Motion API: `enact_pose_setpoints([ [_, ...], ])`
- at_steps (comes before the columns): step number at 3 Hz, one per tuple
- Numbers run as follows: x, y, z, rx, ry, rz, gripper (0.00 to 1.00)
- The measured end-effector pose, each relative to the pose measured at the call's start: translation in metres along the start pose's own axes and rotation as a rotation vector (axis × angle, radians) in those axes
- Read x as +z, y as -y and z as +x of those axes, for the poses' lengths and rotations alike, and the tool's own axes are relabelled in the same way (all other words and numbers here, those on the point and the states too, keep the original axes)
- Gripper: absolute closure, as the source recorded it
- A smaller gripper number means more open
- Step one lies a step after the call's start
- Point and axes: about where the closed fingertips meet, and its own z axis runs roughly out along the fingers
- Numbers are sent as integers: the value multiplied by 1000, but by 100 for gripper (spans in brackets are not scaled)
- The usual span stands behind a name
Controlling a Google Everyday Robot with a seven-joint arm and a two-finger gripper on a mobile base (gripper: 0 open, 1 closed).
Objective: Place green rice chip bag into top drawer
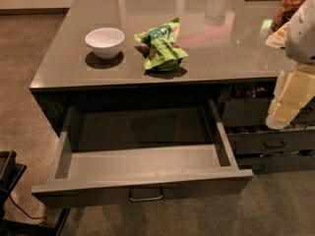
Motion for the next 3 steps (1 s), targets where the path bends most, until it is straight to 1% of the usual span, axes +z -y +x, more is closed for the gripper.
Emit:
enact_pose_setpoints([
  [1, 0, 0, 0, 0, 0, 0, 0],
  [2, 6, 18, -5, 30, 27, 31, 0],
  [3, 15, 49, -18, 73, 79, 73, 0],
])
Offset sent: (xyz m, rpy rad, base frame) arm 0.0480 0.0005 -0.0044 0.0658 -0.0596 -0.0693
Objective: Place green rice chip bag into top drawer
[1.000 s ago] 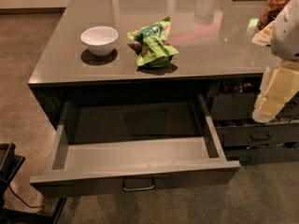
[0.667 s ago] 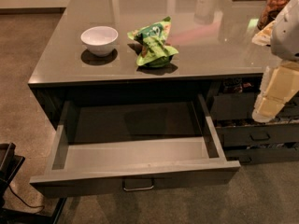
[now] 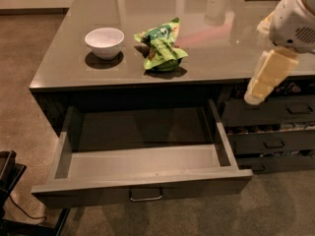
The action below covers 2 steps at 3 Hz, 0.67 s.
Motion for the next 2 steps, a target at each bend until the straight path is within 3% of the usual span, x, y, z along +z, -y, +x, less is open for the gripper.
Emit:
enact_pose_setpoints([
  [1, 22, 42, -35, 40, 79, 60, 0],
  [2, 50, 80, -83, 80, 201, 103, 0],
])
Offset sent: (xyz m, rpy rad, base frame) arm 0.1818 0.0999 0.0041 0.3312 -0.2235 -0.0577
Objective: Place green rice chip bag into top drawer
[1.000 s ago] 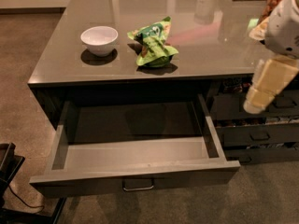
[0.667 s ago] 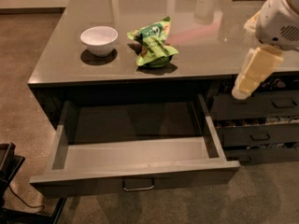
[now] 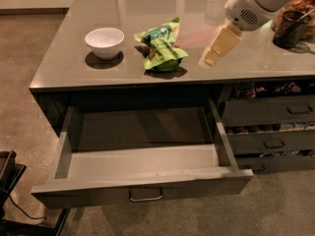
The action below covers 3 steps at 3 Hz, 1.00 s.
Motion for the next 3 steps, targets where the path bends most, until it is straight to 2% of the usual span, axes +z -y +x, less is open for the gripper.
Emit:
enact_pose_setpoints([
  [1, 0, 0, 0, 0, 0, 0, 0],
  [2, 18, -8, -4, 33, 32, 0, 0],
  [3, 42, -15, -18, 68, 86, -5, 0],
])
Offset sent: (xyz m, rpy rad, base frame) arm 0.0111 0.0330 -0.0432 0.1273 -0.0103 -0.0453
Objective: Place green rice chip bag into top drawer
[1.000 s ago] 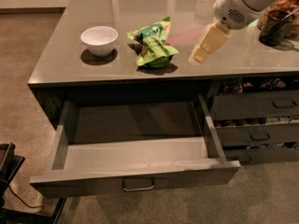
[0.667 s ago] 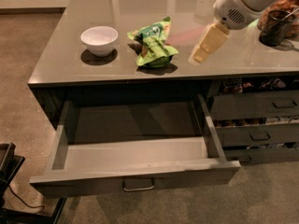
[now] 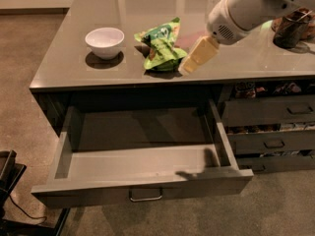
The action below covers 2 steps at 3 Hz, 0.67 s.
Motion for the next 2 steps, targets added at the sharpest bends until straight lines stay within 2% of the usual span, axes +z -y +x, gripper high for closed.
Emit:
enact_pose_setpoints([
  [2, 49, -6, -23, 25, 78, -5, 0],
])
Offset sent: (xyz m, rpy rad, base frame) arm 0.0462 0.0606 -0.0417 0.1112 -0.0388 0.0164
